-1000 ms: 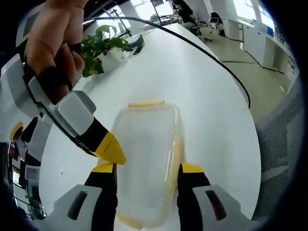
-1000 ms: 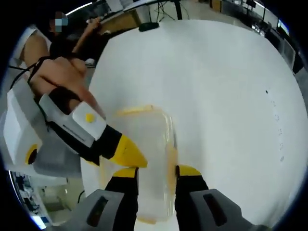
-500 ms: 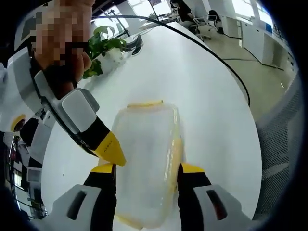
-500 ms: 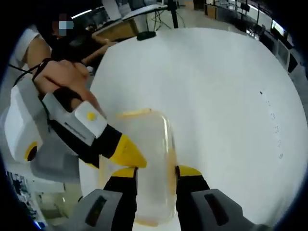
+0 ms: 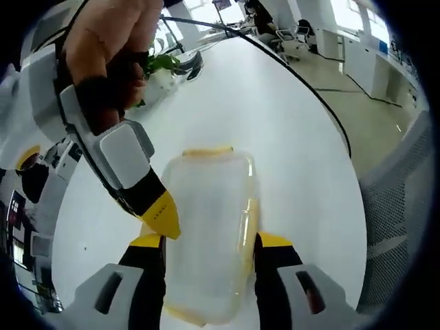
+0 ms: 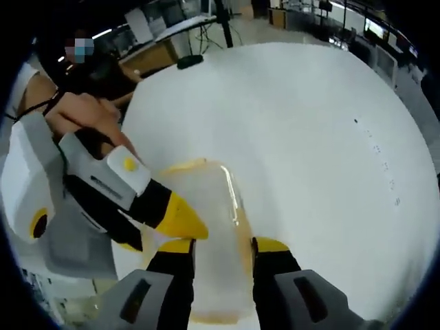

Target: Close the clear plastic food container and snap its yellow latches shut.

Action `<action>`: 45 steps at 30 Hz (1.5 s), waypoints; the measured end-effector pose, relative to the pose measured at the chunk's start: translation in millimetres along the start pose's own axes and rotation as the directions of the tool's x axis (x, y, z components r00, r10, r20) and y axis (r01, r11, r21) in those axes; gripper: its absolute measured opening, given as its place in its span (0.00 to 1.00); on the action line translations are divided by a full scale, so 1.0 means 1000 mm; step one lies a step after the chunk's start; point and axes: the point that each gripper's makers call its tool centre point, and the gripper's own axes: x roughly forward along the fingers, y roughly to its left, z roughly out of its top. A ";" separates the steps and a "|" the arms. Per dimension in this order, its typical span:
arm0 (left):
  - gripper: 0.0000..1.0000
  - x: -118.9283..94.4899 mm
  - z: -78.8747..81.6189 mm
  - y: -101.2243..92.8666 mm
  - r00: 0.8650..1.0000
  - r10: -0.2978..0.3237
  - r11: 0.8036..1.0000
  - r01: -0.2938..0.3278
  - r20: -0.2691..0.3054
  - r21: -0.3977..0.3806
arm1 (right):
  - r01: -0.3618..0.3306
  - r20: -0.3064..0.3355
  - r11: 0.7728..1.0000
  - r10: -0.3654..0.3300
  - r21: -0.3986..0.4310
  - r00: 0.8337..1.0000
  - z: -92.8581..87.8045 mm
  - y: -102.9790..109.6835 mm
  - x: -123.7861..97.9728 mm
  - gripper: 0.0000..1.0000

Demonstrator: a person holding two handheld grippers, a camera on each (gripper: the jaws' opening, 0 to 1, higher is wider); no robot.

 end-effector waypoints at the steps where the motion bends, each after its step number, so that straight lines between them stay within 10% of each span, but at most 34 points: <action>1: 0.51 0.000 -0.001 0.000 1.000 -0.003 1.000 0.003 -0.002 0.005 | 0.003 0.008 1.000 -0.003 0.008 1.000 -0.001 0.000 -0.001 0.31; 17: 0.64 -0.013 -0.012 -0.009 0.993 -0.122 0.993 0.122 0.005 0.008 | 0.081 0.059 0.997 -0.081 0.008 0.995 -0.007 0.001 -0.009 0.36; 45: 0.72 -0.017 -0.041 0.021 0.992 -0.114 0.991 0.117 -0.051 0.065 | 0.139 -0.024 0.978 -0.145 -0.152 0.989 -0.037 0.013 -0.029 0.59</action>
